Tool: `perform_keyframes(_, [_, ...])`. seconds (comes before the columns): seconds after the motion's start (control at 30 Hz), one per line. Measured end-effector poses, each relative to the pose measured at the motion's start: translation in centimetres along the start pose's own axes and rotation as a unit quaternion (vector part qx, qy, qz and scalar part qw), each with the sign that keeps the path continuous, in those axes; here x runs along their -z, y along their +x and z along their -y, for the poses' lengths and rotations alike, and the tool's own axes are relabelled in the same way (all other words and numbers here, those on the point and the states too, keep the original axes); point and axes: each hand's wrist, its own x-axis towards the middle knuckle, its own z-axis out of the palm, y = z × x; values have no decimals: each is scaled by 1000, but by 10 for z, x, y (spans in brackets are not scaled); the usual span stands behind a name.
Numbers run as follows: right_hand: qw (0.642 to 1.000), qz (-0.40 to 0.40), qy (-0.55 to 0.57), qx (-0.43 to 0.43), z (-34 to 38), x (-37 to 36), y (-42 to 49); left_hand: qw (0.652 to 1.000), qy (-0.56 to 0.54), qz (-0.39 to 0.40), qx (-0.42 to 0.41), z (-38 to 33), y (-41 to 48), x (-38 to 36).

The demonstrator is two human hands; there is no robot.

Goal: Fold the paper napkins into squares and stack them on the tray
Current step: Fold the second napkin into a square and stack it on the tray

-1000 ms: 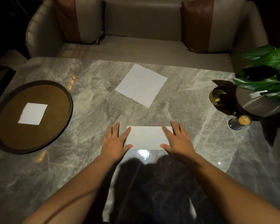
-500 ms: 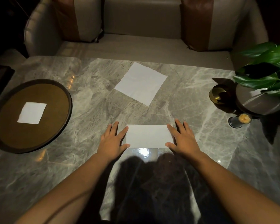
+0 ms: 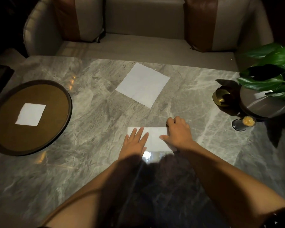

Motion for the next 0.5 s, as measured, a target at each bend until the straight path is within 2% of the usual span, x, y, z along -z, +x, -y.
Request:
perform_keyframes(0.2, [999, 40, 7, -12, 0, -6, 7, 1000, 1, 6, -5, 4, -1, -1])
perform_keyframes(0.3, [991, 51, 117, -25, 1, -6, 2, 1000, -1, 3, -6, 3, -2, -1])
perform_keyframes(0.37, [953, 44, 287, -79, -2, -2, -7, 1000, -4, 4, -5, 3, -2, 0])
perform_keyframes(0.43, [881, 19, 453, -138, -7, 3, -20, 1000, -3, 6, -3, 3, -3, 1])
perform_keyframes(0.5, [832, 3, 525, -177, -14, 2, -37, 1000, 3, 9, 3, 0, -3, 3])
